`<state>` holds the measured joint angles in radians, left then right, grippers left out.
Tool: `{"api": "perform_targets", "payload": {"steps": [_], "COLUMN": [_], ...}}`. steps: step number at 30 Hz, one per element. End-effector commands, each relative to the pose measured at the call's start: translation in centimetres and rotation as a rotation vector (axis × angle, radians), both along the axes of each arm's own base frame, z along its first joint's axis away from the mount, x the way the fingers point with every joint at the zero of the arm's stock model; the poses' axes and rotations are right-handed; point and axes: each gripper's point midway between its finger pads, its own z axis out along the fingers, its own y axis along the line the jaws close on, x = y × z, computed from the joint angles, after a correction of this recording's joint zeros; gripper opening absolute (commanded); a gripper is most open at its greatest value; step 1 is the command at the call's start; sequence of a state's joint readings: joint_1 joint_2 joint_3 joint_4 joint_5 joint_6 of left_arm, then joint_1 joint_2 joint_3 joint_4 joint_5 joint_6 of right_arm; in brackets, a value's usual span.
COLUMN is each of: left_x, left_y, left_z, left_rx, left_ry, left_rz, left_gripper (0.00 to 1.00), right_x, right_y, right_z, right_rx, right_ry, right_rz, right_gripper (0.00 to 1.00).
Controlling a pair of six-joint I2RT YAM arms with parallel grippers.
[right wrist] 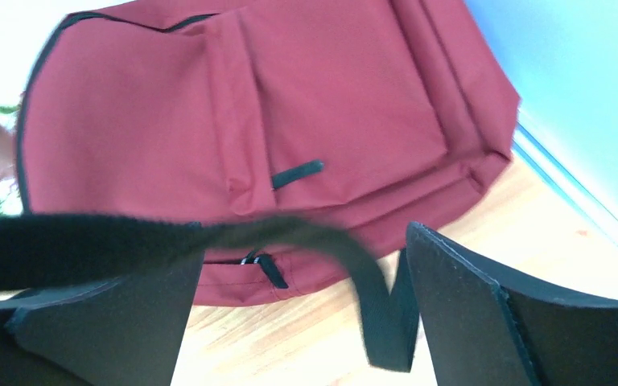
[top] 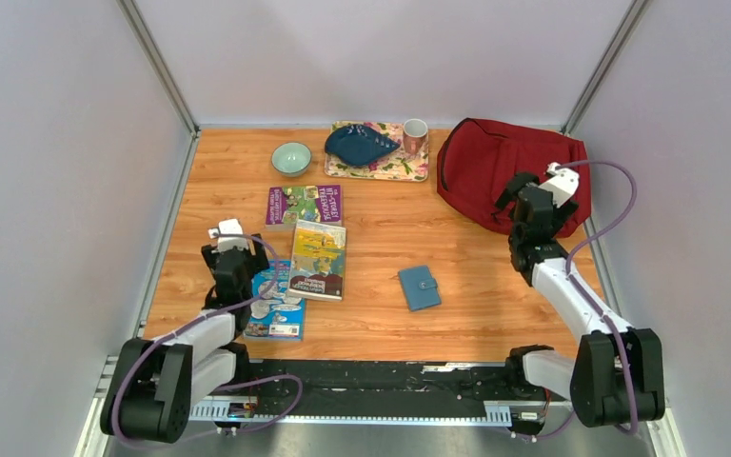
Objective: Pack the student bag
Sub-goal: Adjust the book at the center of the board.
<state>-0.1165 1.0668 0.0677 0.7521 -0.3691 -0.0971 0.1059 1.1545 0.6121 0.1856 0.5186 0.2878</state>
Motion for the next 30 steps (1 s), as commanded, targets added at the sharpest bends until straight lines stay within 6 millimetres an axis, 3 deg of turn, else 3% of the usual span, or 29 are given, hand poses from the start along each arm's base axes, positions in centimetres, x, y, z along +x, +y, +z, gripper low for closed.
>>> {"api": "perform_targets", "payload": {"steps": [1, 6, 8, 9, 10, 12, 13, 14, 18, 21, 22, 23, 24, 25, 26, 30], "left_x": [-3.4, -1.7, -1.3, -1.6, -1.4, -1.6, -1.0, -1.0, -0.7, -0.4, -0.9, -0.3, -0.7, -1.4, -1.0, -1.3], "left_y": [1.1, -1.2, -2.5, -2.9, -3.3, -4.7, -5.6, -7.2, -9.7, -10.9, -12.5, -12.5, -13.3, -15.6, -16.0, -19.5], "left_z": [-3.4, 0.0, 1.7, 1.4, 2.0, 2.7, 4.0, 4.9, 7.1, 7.8, 7.2, 8.3, 7.8, 7.4, 8.5, 8.3], "left_rx": [-0.174, -0.262, -0.323, -0.341, -0.383, -0.444, -0.457, -0.488, -0.551, -0.508, -0.481, -0.435, -0.374, -0.324, -0.277, -0.217], "left_ry": [0.342, 0.321, 0.242, 0.23, 0.187, 0.148, 0.095, 0.078, 0.072, 0.099, 0.148, 0.121, 0.155, 0.19, 0.168, 0.221], "left_rz": [0.243, 0.14, 0.071, 0.054, 0.046, -0.025, -0.091, -0.183, -0.303, -0.348, -0.388, -0.36, -0.375, -0.434, -0.411, -0.478], "left_gripper": [0.91, 0.91, 0.91, 0.91, 0.91, 0.91, 0.91, 0.91, 0.91, 0.88, 0.88, 0.88, 0.88, 0.88, 0.88, 0.88], "right_x": [-3.2, -2.7, -2.4, -2.7, -2.5, -2.8, -2.8, -3.0, -3.3, -3.7, -3.9, -4.0, -4.2, -4.2, -4.3, -4.9], "right_y": [-1.8, -0.4, 0.5, 0.6, 1.3, 1.9, 2.8, 3.0, 5.4, 6.3, 6.5, 6.4, 6.4, 6.4, 6.4, 6.0], "right_z": [-4.5, -5.3, -4.5, -4.7, -3.6, -3.3, -2.7, -1.6, 1.7, 3.2, 3.3, 3.3, 3.1, 3.3, 3.5, 4.5], "right_rx": [0.049, 0.068, 0.087, 0.092, 0.093, 0.09, 0.097, 0.085, 0.07, 0.09, 0.096, 0.097, 0.098, 0.097, 0.096, 0.11], "right_ry": [0.234, 0.257, 0.214, 0.21, 0.166, 0.144, 0.119, 0.09, -0.014, -0.051, -0.036, -0.027, -0.008, -0.008, -0.011, -0.038], "right_rz": [-0.173, -0.082, -0.028, -0.014, 0.037, 0.095, 0.148, 0.18, 0.349, 0.397, 0.403, 0.401, 0.402, 0.403, 0.404, 0.372], "right_gripper": [1.0, 1.0, 0.99, 0.99, 0.99, 0.99, 0.99, 0.99, 0.99, 0.99, 0.99, 0.99, 0.99, 0.99, 0.99, 0.99]}}
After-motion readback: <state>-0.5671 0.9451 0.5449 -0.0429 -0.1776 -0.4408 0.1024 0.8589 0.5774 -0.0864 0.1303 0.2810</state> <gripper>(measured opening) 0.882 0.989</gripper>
